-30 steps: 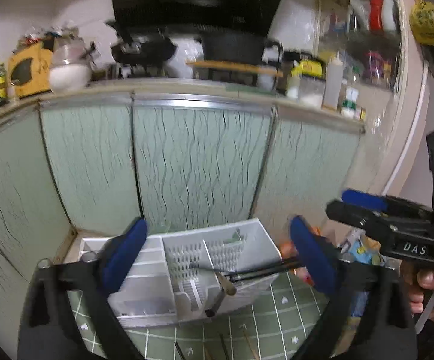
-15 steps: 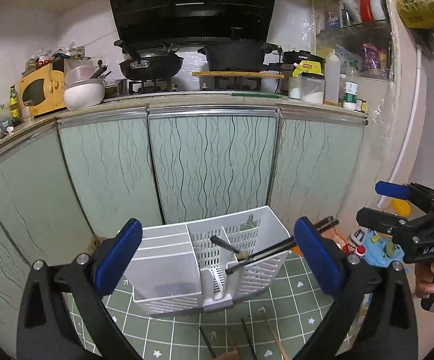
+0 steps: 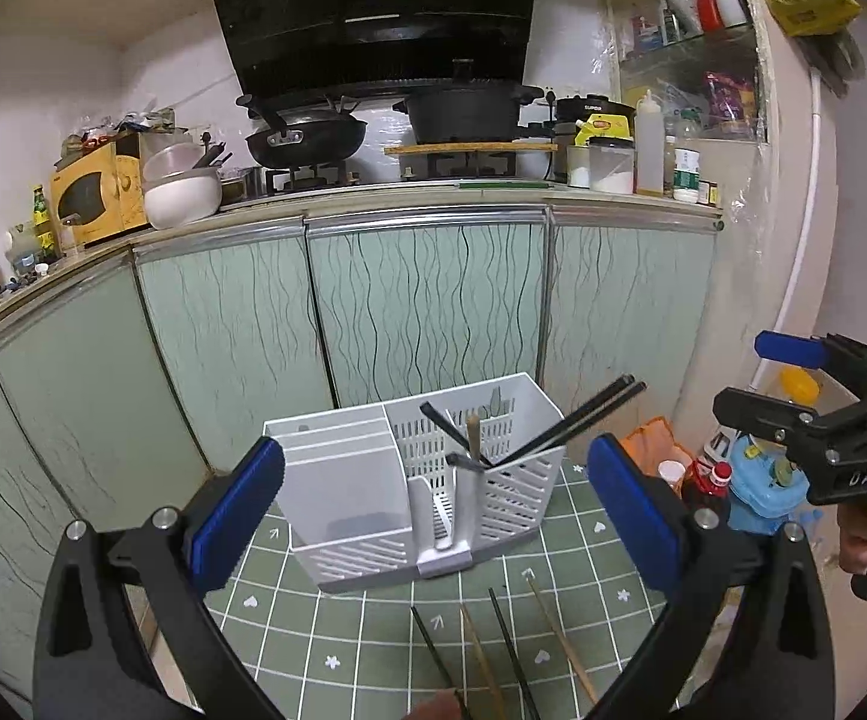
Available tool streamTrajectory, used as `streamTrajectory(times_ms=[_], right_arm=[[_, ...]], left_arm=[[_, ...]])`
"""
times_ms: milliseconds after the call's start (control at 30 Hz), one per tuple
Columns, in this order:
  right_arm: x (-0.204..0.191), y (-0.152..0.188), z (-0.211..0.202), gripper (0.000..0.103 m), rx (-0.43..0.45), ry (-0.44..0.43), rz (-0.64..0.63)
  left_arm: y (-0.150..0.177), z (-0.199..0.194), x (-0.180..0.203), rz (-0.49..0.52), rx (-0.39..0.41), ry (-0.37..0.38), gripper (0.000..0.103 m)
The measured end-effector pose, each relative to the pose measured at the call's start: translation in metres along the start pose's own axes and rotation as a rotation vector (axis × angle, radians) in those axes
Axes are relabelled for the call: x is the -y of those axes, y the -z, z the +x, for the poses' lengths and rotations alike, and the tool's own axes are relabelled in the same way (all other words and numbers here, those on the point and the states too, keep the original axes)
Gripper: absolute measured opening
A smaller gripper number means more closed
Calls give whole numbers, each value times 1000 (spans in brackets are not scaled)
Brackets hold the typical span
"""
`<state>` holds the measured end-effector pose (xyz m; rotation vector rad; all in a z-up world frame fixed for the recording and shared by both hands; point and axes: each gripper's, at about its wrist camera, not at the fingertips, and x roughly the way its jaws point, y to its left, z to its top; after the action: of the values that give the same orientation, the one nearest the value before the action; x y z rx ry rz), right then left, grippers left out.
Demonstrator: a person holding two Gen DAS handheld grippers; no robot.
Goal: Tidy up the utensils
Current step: 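Move both open tools back over the remaining chopsticks on the cloth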
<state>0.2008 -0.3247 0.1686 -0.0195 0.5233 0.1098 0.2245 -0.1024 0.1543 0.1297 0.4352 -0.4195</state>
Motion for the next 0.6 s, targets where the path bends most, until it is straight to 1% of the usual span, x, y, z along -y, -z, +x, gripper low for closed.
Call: streamTrajectory(times_ms=[233,600], right_arm=[[-10,14,-19,96,8,12,-12],[-18,44,-33,96,-12,26,-24]], left_arm=[[17,-21,3,-5,7,-4,99],[51,-36,-7,-27,-21,-18,99]])
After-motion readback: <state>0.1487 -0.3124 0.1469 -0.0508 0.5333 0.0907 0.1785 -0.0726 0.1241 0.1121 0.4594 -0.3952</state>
